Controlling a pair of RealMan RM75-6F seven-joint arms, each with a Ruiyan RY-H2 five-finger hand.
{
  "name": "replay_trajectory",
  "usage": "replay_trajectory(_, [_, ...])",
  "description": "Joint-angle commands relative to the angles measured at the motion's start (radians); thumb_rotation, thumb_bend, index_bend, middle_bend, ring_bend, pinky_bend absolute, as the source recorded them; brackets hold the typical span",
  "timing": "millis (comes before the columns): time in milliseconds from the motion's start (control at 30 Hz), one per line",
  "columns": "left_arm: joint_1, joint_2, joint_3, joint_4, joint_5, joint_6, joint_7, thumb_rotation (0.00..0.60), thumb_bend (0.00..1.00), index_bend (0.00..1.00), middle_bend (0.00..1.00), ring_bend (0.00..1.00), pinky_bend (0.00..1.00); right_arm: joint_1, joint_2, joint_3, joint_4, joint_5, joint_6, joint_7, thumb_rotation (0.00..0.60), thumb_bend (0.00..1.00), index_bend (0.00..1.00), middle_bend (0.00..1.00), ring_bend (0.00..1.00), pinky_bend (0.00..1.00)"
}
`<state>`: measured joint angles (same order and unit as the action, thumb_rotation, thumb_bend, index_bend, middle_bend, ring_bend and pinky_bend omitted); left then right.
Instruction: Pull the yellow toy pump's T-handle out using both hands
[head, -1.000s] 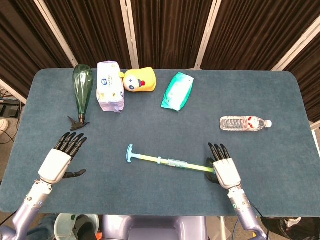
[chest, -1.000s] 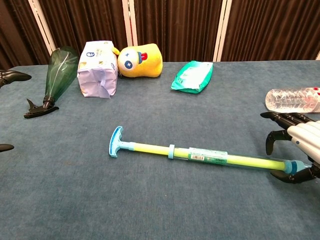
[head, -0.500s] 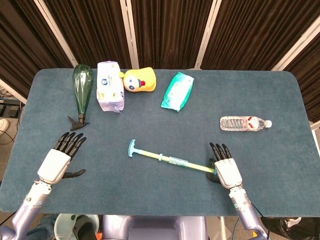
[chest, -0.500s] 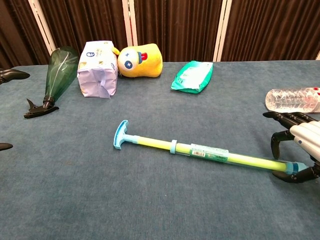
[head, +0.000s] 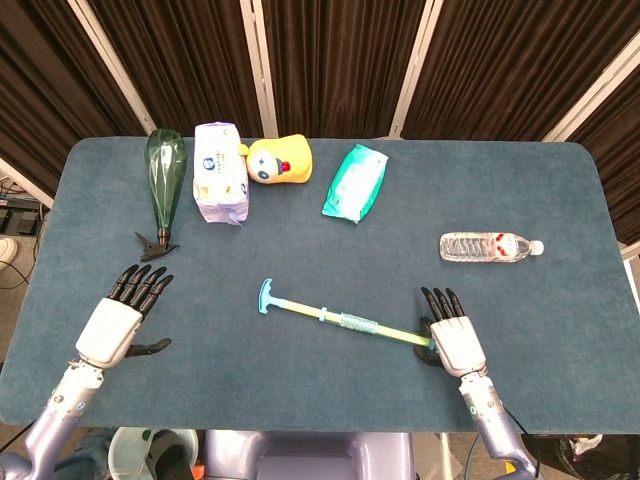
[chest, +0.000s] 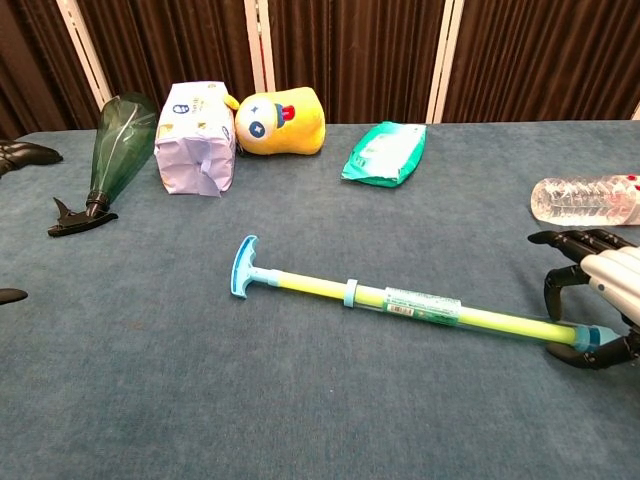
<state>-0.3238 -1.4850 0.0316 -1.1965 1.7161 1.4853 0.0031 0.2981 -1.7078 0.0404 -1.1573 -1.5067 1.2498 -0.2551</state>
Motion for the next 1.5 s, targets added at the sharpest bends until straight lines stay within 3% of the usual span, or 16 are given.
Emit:
replay_trajectory(33, [-0.008,-0.011,0.001,0.011,0.0,-0.015,-0.001,0.6,0.12,0.19,0.07,0.0,0.06,0.001,0.003,-0.002,-0.004,0.0,-0.002,-0.005,0.6,0.47,0.72,0.1,0.0,0.0])
replay_trajectory(233, [-0.058,-0.09,-0.026,0.084,0.017,-0.03,-0.058,0.6,0.29,0.29,0.1,0.0,0.06,0.002,0.016,-0.007,-0.028,-0.004,0.0,-0.021,0.6,0.5,0.76,0.12,0.0,0.0])
replay_trajectory(367, [-0.125,-0.19,-0.064,0.191,-0.007,-0.1,-0.146,0.6,0.31,0.29,0.11,0.0,0.06,0.004,0.026,-0.009,-0.051,-0.004,-0.002,-0.033,0.6,0.5,0.76,0.12,0.0,0.0])
replay_trajectory(633, [-0.242,-0.415,-0.128,0.41,-0.05,-0.197,-0.267,0.6,0.28,0.31,0.1,0.0,0.06,0.005,0.03,-0.01,-0.074,-0.002,-0.002,-0.028,0.6,0.5,0.77,0.13,0.01,0.0])
replay_trajectory(867, [-0.313,-0.567,-0.121,0.574,-0.044,-0.236,-0.308,0.6,0.17,0.31,0.11,0.0,0.06,0.007,0.046,-0.007,-0.113,-0.006,0.006,-0.008,0.6,0.52,0.77,0.13,0.01,0.0])
replay_trajectory(1167, [-0.375,-0.668,-0.107,0.683,-0.056,-0.31,-0.469,0.6,0.1,0.32,0.11,0.0,0.06,0.007,0.075,-0.001,-0.166,-0.039,0.056,-0.021,0.6,0.53,0.77,0.13,0.01,0.0])
replay_trajectory(1267, [-0.386,-0.688,-0.102,0.712,-0.058,-0.32,-0.505,0.6,0.16,0.39,0.11,0.0,0.06,0.008,0.082,0.004,-0.177,-0.041,0.063,-0.023,0.6,0.53,0.77,0.13,0.01,0.0])
replay_trajectory(1500, [-0.394,-0.723,-0.091,0.797,-0.057,-0.292,-0.483,0.6,0.43,0.56,0.13,0.0,0.06,0.009,0.104,0.015,-0.191,-0.032,0.066,-0.013,0.6,0.54,0.77,0.13,0.01,0.0])
